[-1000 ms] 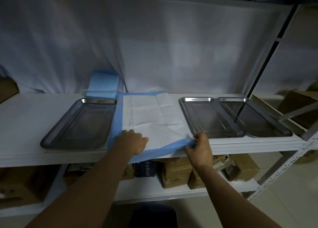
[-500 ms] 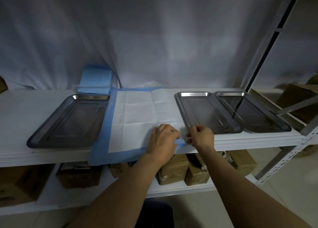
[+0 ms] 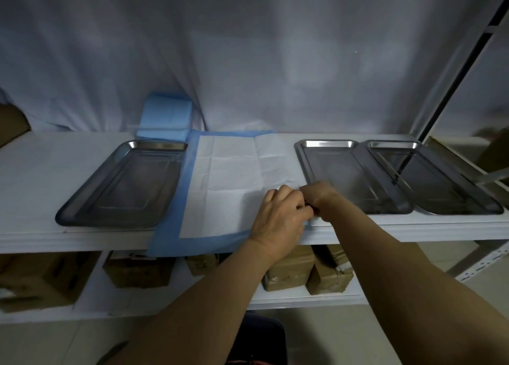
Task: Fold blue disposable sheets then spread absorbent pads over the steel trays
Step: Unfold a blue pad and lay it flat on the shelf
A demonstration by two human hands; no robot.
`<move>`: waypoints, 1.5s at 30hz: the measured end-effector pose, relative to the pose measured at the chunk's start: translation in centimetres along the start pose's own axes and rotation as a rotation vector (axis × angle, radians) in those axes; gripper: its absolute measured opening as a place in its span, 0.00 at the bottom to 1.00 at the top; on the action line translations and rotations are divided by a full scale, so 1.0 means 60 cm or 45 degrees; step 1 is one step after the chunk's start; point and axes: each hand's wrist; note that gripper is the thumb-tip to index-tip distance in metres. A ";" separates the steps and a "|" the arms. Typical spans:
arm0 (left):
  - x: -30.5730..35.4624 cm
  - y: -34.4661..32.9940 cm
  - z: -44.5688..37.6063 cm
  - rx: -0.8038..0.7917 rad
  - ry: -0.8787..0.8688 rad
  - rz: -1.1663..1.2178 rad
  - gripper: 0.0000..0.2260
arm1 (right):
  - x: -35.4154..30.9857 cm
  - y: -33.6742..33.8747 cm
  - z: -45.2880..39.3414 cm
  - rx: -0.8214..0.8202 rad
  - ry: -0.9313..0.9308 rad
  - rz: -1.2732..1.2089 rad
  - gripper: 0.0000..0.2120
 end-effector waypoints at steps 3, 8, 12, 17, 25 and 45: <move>-0.002 -0.004 0.004 0.115 -0.051 0.052 0.11 | 0.000 0.006 -0.002 0.051 0.024 -0.132 0.11; -0.006 0.020 0.004 -0.003 0.185 0.139 0.10 | 0.012 -0.002 -0.007 0.110 -0.033 -0.254 0.21; -0.039 0.034 0.017 -0.060 0.647 0.067 0.09 | 0.032 0.002 0.019 0.091 -0.171 -0.276 0.31; -0.074 0.049 0.053 -0.674 0.894 -0.244 0.17 | 0.060 0.007 0.054 -0.105 -0.268 -0.179 0.11; -0.068 0.068 0.087 -0.852 0.744 0.078 0.36 | 0.091 -0.002 0.076 0.183 -0.245 -0.292 0.12; -0.169 0.114 0.155 0.226 2.411 1.039 0.17 | 0.087 -0.042 0.098 0.396 -0.329 -0.569 0.08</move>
Point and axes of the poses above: each hand's wrist, its own z-axis away from the middle knuckle, its own y-axis out of the back of the hand, x = y × z, and after that the axes turned 7 degrees about x, right-handed
